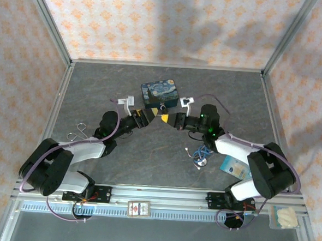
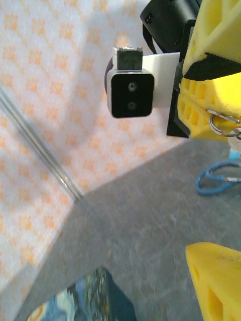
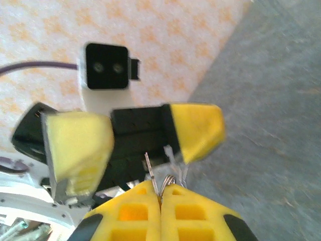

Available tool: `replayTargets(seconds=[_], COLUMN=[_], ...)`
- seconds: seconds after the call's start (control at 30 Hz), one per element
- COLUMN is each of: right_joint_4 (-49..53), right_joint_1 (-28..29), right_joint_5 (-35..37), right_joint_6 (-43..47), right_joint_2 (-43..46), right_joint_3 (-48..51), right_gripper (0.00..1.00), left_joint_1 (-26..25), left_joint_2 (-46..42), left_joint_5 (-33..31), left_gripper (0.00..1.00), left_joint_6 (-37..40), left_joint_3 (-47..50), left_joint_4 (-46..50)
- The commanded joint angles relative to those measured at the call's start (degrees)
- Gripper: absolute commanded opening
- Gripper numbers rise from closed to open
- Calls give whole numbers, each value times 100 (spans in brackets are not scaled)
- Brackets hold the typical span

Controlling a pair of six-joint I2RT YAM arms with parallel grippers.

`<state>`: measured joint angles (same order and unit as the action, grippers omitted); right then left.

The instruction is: Unlock a padlock with a key

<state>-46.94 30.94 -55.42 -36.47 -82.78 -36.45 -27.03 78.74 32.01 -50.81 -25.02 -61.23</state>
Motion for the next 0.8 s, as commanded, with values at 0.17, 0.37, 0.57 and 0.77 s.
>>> replayTargets(seconds=[0.17,0.37,0.57,0.77], right_joint_4=[-1460,-1448,-1511,-1515], right_joint_1=[46,44,53,56], right_joint_5=[284,213,200,191], right_joint_6=[-748,-824,-923,-941], right_joint_2=[-252,-405,-554,-564], right_joint_3=[8,-90,-105,-112], right_gripper=[0,0,0,0], left_joint_1=[-184,-197,-203,-206], left_joint_2=[312,425,561,668], left_joint_5=[-186,-150,-99,-55], left_gripper=[72,67,44,10], left_joint_6=[-473,-514,-568,-646], left_joint_3=[-83,-156,-254,-258], left_joint_4=[-1488,-1672,-1859,-1866])
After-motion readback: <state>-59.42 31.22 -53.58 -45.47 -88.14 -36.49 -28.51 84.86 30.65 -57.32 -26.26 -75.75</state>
